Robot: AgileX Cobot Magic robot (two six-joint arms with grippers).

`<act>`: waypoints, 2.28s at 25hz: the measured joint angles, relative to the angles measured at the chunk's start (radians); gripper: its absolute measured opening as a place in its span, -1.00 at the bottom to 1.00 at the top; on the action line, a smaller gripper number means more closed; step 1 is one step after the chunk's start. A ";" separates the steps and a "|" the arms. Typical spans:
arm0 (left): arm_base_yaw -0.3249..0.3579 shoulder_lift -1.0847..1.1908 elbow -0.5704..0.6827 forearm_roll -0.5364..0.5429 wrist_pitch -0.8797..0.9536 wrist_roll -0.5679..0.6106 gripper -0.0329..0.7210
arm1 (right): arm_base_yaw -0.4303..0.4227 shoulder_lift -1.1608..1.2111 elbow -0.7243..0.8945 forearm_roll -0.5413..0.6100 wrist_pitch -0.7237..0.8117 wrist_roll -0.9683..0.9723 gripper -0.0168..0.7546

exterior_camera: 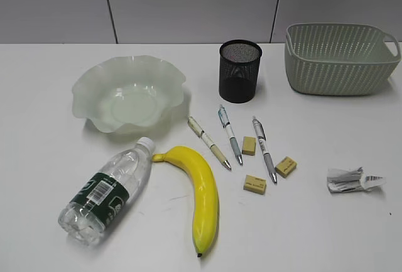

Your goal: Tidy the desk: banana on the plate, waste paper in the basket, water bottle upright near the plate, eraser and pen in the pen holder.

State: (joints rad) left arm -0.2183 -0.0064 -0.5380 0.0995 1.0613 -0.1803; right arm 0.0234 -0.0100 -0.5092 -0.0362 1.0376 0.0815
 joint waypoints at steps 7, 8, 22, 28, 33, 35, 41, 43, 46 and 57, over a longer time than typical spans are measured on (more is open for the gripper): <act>0.000 0.032 -0.010 -0.010 -0.023 0.001 -0.29 | 0.000 0.000 0.000 0.000 0.000 0.000 -0.01; 0.000 0.064 -0.016 -0.026 -0.046 0.009 -0.28 | 0.000 0.000 0.000 0.000 0.000 0.000 -0.01; -0.115 1.147 -0.211 -0.716 -0.436 0.815 -0.28 | 0.000 0.000 0.000 0.000 0.000 0.000 -0.01; -0.470 1.587 -0.523 -0.429 -0.420 0.514 -0.27 | 0.000 0.000 0.000 0.000 0.000 0.000 -0.01; -0.607 1.895 -0.714 -0.157 -0.261 0.044 0.07 | 0.000 0.000 0.000 0.000 0.000 0.000 -0.01; -0.609 1.960 -0.759 -0.158 -0.217 -0.022 0.31 | 0.000 0.000 0.000 0.000 0.000 0.000 -0.01; -0.611 2.003 -0.795 -0.205 -0.268 -0.168 0.66 | 0.000 0.000 0.000 0.022 0.000 0.000 -0.01; -0.614 2.003 -0.796 -0.208 -0.292 -0.229 0.66 | 0.000 0.000 0.000 0.028 0.000 0.000 -0.01; -0.614 2.005 -0.796 -0.209 -0.336 -0.313 0.65 | 0.000 0.000 0.000 0.029 0.000 0.000 -0.01; -0.617 2.111 -0.798 -0.205 -0.345 -0.473 0.42 | 0.000 0.000 0.000 0.030 0.000 0.000 -0.01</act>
State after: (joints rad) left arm -0.8354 2.1042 -1.3362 -0.1055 0.7164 -0.6537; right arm 0.0234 -0.0100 -0.5092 -0.0066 1.0376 0.0815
